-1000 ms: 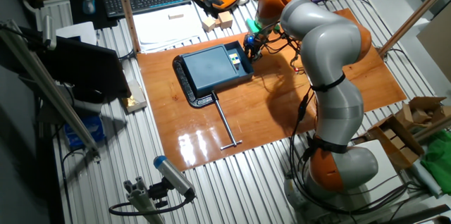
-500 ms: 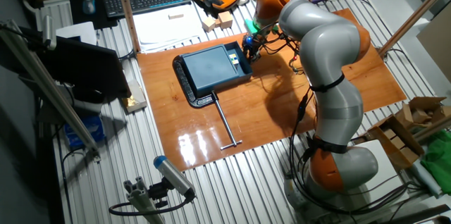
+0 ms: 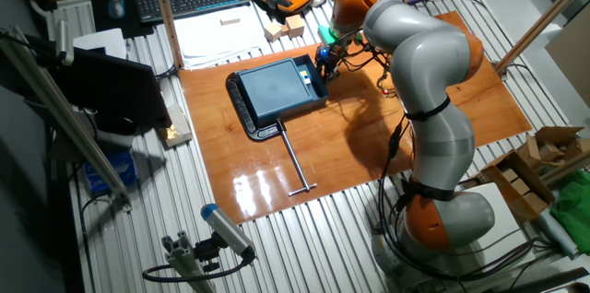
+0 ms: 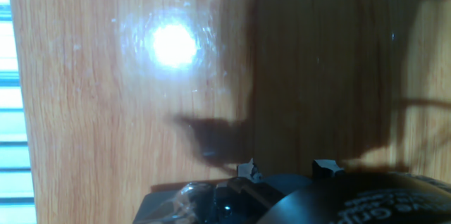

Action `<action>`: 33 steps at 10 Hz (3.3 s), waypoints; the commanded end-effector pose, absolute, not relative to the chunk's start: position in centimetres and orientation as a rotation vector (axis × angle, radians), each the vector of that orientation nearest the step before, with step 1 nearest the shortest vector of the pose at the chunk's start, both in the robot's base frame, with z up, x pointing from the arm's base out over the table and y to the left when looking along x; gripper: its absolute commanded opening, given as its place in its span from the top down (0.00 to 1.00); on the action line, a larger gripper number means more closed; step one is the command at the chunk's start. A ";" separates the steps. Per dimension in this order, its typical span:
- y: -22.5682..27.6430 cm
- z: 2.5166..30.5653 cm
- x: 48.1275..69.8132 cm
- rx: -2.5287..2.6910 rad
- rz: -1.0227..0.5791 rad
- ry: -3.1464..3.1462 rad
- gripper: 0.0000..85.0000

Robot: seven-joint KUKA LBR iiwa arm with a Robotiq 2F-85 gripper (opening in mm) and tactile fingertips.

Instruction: Grasp the handle and close the drawer

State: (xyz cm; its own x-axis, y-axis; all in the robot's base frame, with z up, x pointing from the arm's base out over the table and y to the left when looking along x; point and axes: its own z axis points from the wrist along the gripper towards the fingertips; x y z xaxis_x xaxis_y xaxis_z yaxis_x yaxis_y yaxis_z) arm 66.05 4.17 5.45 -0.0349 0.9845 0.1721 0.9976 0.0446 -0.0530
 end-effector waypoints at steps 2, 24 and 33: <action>4.4 5.5 66.0 -2.059 -0.115 -2.155 0.99; 6.9 5.3 65.7 -2.056 -0.116 -2.177 0.99; 7.8 5.3 65.6 -2.052 -0.119 -2.182 0.99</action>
State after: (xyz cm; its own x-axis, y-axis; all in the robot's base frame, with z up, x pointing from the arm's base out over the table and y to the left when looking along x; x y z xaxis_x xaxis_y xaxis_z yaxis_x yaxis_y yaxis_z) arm 65.56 7.83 5.27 -0.0569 0.9858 0.1582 0.9971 0.0642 -0.0410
